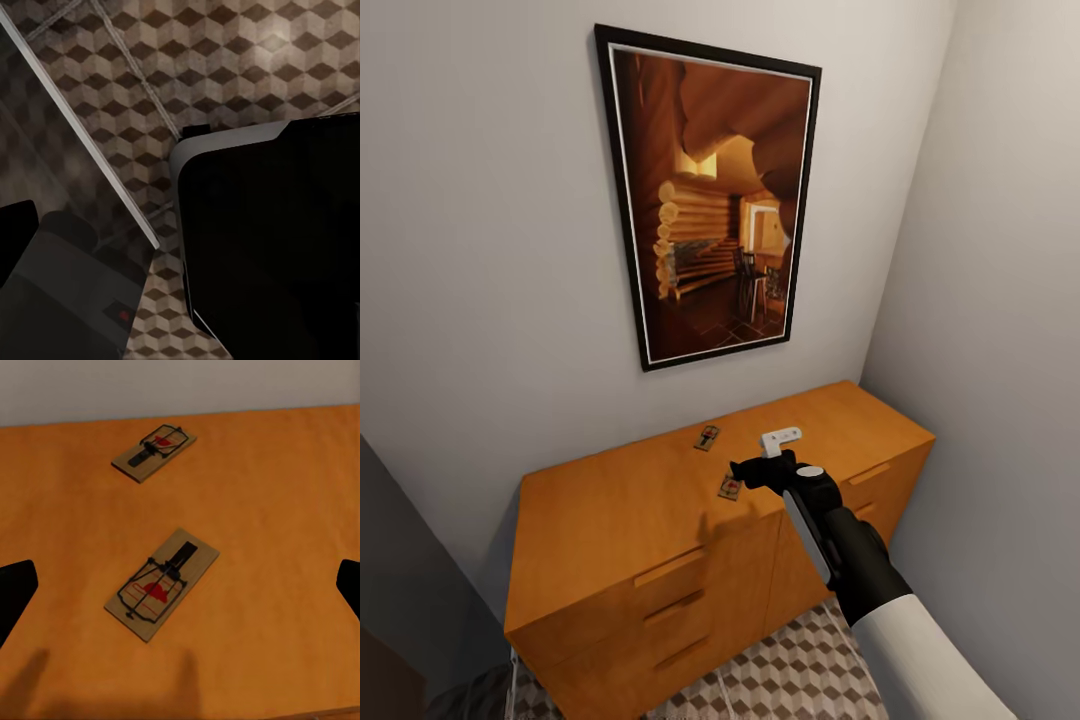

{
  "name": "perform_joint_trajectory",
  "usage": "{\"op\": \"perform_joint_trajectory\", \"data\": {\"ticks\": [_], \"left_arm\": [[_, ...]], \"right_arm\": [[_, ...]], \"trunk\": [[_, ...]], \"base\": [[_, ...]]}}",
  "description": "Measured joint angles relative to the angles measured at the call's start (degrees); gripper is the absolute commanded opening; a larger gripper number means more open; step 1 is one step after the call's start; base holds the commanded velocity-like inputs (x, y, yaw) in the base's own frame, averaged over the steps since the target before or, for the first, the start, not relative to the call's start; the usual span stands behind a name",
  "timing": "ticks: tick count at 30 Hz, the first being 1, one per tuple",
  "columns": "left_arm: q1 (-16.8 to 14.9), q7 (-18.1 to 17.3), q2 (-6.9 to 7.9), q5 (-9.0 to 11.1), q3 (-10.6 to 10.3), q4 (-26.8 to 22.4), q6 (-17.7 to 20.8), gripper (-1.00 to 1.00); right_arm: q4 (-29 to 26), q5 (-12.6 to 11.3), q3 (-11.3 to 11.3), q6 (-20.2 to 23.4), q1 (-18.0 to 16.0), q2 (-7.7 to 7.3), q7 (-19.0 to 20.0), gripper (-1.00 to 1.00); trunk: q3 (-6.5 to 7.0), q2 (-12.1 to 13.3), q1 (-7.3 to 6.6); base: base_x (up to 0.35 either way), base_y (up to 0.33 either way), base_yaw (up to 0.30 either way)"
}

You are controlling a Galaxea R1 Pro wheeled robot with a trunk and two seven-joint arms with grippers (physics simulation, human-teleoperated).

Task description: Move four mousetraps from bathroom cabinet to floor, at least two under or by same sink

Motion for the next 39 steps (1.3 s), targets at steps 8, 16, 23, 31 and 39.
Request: {"op": "perform_joint_trajectory", "data": {"ticks": [8, 16, 23, 31, 39], "left_arm": [[0.0, 0.0, 0.0, 0.0, 0.0, 0.0, 0.0, 1.0], [0.0, 0.0, 0.0, 0.0, 0.0, 0.0, 0.0, 1.0], [0.0, 0.0, 0.0, 0.0, 0.0, 0.0, 0.0, 1.0], [0.0, 0.0, 0.0, 0.0, 0.0, 0.0, 0.0, 1.0], [0.0, 0.0, 0.0, 0.0, 0.0, 0.0, 0.0, 1.0]], "right_arm": [[0.0, 0.0, 0.0, 0.2, 0.0, -0.02, -0.1, 1.0], [-0.1, 0.0, 0.1, 0.3, 0.0, 0.12, -0.1, 1.0], [-0.2, 0.0, 0.1, 0.4, 0.0, 0.08, -0.1, 1.0], [-0.2, 0.0, 0.2, 0.4, 0.0, 0.07, -0.1, 1.0], [-0.2, 0.0, 0.2, 0.4, 0.0, 0.07, -0.1, 1.0]], "trunk": [[-0.71, 0.0, 0.0], [-1.42, 0.0, 0.0], [-2.04, 0.0, -0.01], [-2.75, 0.0, -0.01], [-3.46, 0.0, 0.0]], "base": [[0.0, 0.0, 0.0], [0.0, 0.0, 0.0], [0.029, 0.0, 0.0], [0.122, 0.0, 0.0], [0.015, 0.0, 0.0]]}}
